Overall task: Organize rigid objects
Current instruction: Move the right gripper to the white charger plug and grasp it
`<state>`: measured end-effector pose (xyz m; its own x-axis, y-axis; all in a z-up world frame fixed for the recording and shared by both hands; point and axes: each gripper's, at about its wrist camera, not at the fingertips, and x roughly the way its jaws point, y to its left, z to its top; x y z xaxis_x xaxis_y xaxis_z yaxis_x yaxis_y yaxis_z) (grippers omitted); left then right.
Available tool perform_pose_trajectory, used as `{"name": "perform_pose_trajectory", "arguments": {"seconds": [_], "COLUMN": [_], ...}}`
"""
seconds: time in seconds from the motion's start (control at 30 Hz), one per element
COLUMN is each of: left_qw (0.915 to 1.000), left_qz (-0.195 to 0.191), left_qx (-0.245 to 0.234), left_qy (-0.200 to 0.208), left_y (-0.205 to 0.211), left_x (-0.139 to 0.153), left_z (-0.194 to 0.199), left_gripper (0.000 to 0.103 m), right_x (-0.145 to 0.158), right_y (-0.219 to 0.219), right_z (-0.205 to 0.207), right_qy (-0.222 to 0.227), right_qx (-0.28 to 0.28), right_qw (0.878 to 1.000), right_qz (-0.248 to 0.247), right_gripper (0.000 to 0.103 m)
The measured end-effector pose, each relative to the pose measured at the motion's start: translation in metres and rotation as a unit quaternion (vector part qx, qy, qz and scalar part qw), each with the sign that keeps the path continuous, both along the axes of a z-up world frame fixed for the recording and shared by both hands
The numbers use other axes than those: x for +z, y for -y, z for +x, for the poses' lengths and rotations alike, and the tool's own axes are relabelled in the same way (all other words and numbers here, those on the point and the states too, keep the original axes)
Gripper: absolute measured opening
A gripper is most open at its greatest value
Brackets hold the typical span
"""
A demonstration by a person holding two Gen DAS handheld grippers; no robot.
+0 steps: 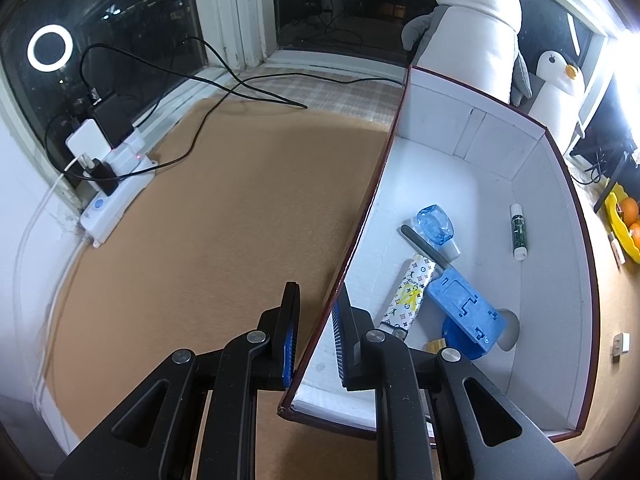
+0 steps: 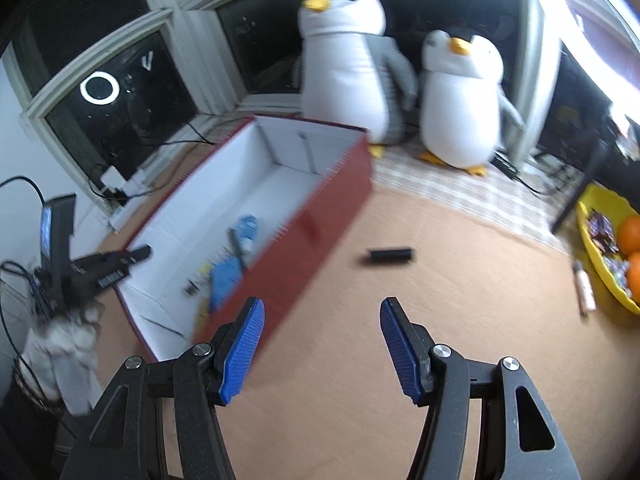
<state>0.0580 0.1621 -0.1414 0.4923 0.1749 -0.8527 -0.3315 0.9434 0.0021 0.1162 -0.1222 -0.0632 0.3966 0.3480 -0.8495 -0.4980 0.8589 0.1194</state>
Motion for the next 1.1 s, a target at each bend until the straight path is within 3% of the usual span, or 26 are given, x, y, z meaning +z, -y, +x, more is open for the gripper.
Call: {"name": "perform_pose_trajectory", "arguments": {"seconds": [0.53, 1.1], "left_qw": [0.9996, 0.9988], "left_qz": [0.021, 0.031], "left_qx": [0.009, 0.019], "left_qy": [-0.016, -0.034], "left_y": [0.006, 0.008], "left_x": [-0.001, -0.007], "left_z": [0.005, 0.013], "left_gripper": [0.017, 0.018], "right_x": [-0.035, -0.081], "right_y": [0.138, 0.172], "right_z": [-0.015, -0.013], "right_qy": [-0.024, -0.041], "right_qx": [-0.015, 0.044], "right_qw": [0.994, 0.974], "right_qz": [-0.11, -0.219], "right_gripper": [0.056, 0.056]}}
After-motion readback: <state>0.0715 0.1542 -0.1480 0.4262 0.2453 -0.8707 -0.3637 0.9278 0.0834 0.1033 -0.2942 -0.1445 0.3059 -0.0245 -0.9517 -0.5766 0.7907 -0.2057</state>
